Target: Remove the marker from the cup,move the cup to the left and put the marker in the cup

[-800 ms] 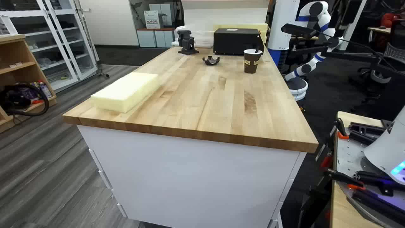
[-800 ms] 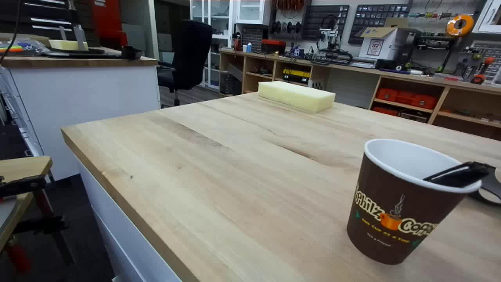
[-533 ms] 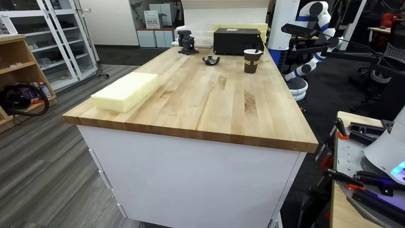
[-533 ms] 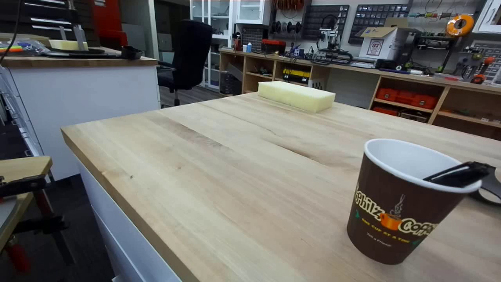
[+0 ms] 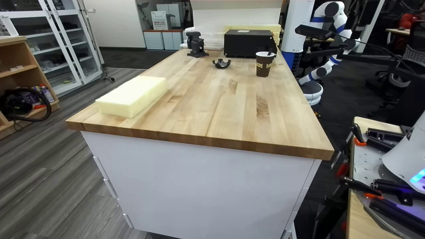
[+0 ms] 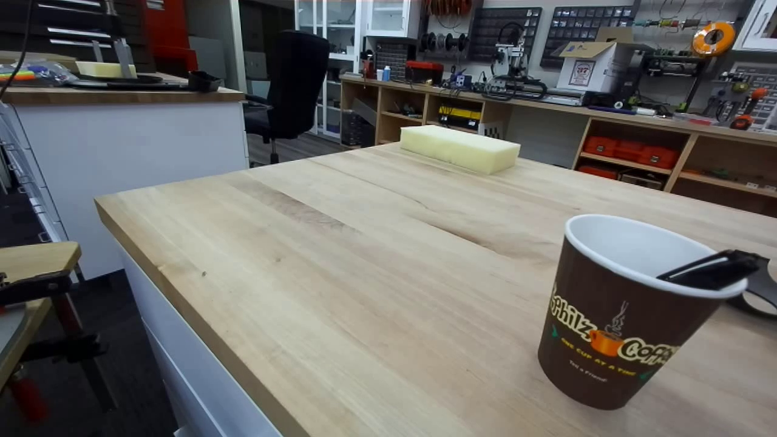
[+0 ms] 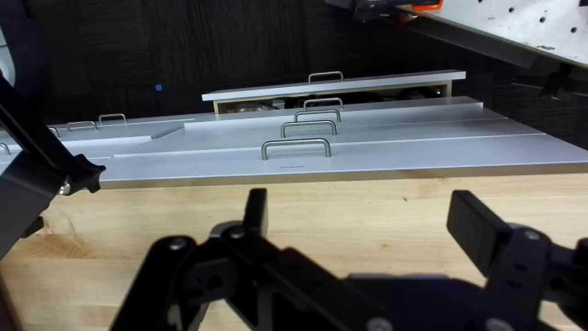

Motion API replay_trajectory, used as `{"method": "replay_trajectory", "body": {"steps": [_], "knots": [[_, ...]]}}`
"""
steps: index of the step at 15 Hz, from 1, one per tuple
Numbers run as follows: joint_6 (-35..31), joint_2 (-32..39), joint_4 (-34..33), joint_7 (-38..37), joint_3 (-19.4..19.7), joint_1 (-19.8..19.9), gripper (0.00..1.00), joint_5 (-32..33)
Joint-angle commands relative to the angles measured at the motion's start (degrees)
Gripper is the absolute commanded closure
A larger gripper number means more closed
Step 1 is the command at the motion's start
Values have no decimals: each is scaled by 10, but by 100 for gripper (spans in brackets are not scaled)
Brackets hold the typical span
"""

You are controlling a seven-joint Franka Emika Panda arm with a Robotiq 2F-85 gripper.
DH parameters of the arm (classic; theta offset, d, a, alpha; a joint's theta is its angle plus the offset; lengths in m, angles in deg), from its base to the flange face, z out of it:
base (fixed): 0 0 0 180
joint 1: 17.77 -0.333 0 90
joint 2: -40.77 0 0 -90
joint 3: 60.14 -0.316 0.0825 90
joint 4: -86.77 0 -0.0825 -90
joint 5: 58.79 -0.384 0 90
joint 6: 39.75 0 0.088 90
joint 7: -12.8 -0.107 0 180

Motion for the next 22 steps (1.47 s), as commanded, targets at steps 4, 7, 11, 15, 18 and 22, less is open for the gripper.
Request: {"method": "replay_trajectory", "body": {"steps": [4,7,11,15,18,22], "knots": [[4,-1,-2,-6,7,-10,0,6],[17,17,-24,-1,3,2,0,37],[6,47,-72,11,6,5,0,105],[-47,97,-134,33,28,-16,0,123],[-129,139,-167,66,58,-35,0,98],[-219,201,-201,124,96,-57,0,32]]}}
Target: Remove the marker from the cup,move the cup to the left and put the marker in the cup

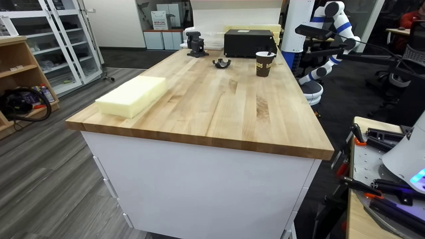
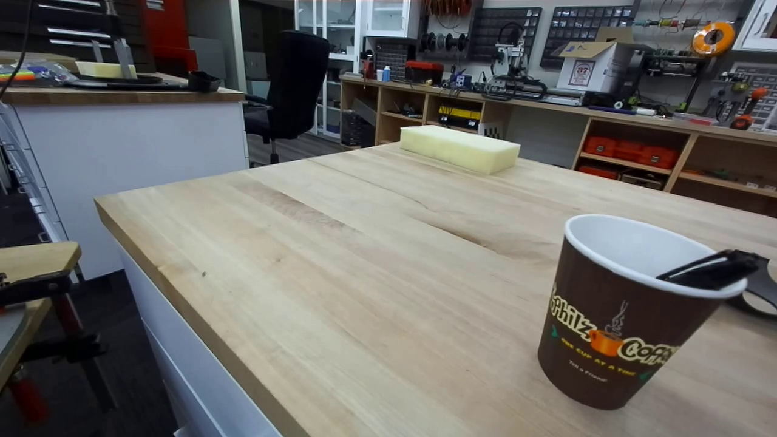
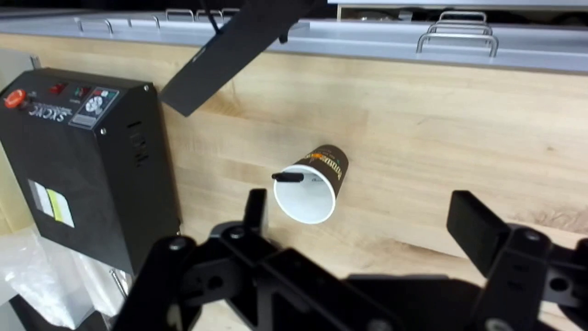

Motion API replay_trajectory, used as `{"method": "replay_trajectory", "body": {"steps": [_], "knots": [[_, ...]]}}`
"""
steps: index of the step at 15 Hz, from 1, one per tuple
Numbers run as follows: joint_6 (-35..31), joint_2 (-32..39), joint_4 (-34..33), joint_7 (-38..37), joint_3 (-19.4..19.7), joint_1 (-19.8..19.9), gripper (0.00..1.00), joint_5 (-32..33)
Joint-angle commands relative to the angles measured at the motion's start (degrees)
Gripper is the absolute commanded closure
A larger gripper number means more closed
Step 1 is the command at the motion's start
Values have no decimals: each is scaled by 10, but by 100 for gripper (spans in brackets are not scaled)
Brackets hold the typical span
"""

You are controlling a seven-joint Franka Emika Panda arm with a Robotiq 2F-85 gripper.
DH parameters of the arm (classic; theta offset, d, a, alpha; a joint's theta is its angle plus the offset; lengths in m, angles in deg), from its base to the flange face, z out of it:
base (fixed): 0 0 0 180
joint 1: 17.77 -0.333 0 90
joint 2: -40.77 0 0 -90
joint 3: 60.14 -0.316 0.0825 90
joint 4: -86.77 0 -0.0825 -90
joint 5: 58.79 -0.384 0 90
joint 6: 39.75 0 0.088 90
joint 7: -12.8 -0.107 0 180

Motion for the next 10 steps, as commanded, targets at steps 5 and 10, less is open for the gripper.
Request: {"method": "replay_trajectory", "body": {"steps": [5,10], "knots": [[-62,128,-80,154,52,-40,0,-177],[-35,184,-109,211,39,-20,0,-238]]}}
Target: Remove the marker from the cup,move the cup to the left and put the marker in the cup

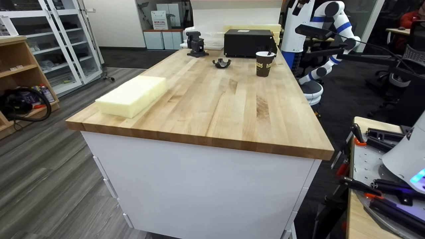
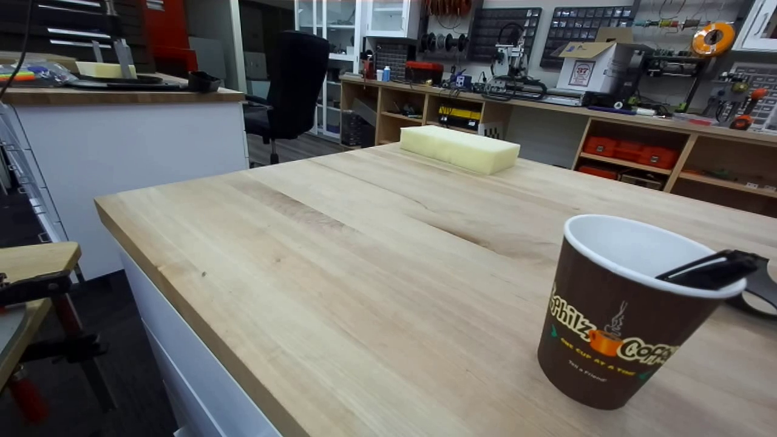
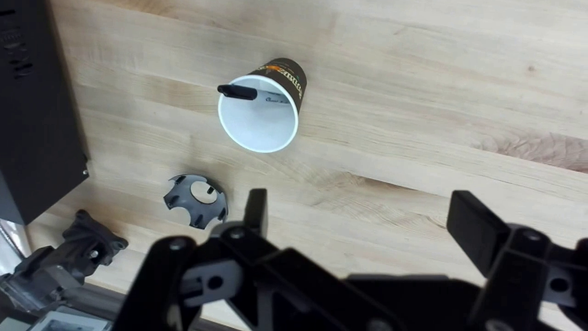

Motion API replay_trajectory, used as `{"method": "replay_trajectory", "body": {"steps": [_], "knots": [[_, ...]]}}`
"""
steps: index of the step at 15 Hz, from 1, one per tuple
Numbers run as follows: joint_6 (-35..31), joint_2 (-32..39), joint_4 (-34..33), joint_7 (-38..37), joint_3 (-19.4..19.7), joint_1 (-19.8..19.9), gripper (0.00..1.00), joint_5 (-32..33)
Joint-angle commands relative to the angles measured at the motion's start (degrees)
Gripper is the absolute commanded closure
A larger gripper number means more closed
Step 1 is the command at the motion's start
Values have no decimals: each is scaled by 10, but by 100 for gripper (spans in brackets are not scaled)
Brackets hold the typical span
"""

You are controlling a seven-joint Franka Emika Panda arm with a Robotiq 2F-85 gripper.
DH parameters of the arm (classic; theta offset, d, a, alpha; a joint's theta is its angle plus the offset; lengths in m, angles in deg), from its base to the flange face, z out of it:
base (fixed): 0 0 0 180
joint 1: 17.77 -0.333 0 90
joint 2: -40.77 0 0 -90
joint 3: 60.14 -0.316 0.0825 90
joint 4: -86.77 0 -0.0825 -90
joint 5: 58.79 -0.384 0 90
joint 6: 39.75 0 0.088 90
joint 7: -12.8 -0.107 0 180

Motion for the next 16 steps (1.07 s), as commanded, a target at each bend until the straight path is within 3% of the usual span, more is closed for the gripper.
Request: {"method": "replay_trajectory", "body": {"steps": [1,9,10,16], "knots": [[24,46,-32,38,-5,13,0,-33],[43,109,-53,35,-5,63,0,-49],[23,92,-30,23,-17,67,0,-36],[23,114,-42,11,-22,76,0,-43]]}}
